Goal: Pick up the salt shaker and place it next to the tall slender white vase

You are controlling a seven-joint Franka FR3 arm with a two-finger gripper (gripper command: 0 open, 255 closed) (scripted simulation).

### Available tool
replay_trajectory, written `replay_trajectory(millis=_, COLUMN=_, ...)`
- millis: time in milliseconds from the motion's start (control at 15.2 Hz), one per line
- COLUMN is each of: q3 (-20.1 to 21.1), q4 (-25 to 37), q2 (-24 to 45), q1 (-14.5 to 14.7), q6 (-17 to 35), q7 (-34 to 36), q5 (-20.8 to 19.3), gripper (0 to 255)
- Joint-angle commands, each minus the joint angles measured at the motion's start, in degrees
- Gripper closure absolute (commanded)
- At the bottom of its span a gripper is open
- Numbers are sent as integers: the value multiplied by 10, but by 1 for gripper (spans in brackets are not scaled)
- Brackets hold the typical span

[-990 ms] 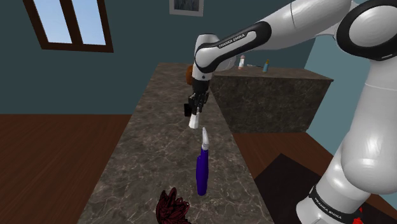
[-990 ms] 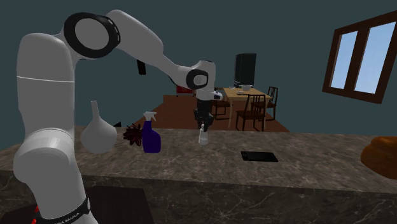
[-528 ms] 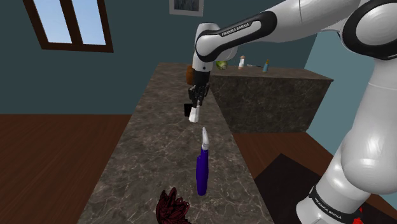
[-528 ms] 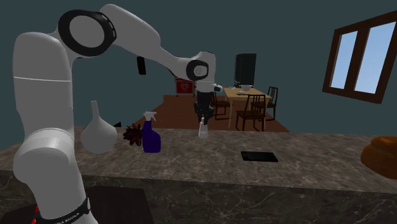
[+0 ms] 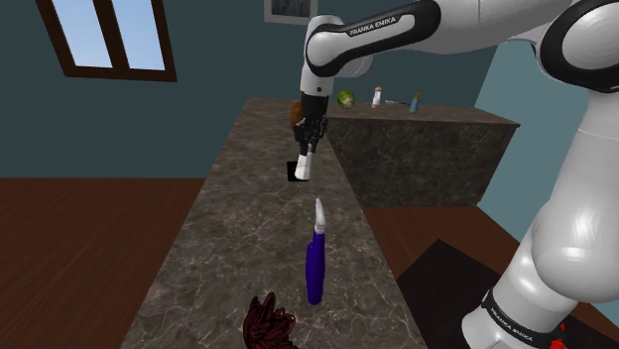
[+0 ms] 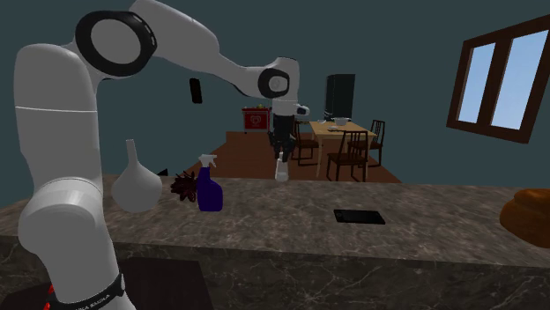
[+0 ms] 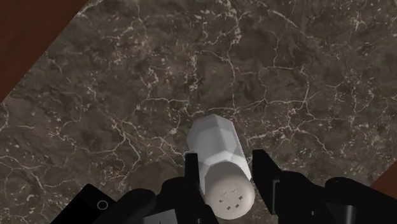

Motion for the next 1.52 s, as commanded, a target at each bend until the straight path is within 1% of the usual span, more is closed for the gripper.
replay_trajectory(millis=0, q3=0, q4=9, q2=-5, q1=-1, q6=-14, q7=0, q5=0, gripper=255)
replay_trajectory(millis=792, q3=-1, q4=98, q2=-8, q1=-1, q6=-105, q7=7, q5=-2, gripper=255)
replay_trajectory(millis=1452, q3=-1, q4=192, q2=5, q1=-1, q6=-187, q7=14, q5=-3, gripper=255)
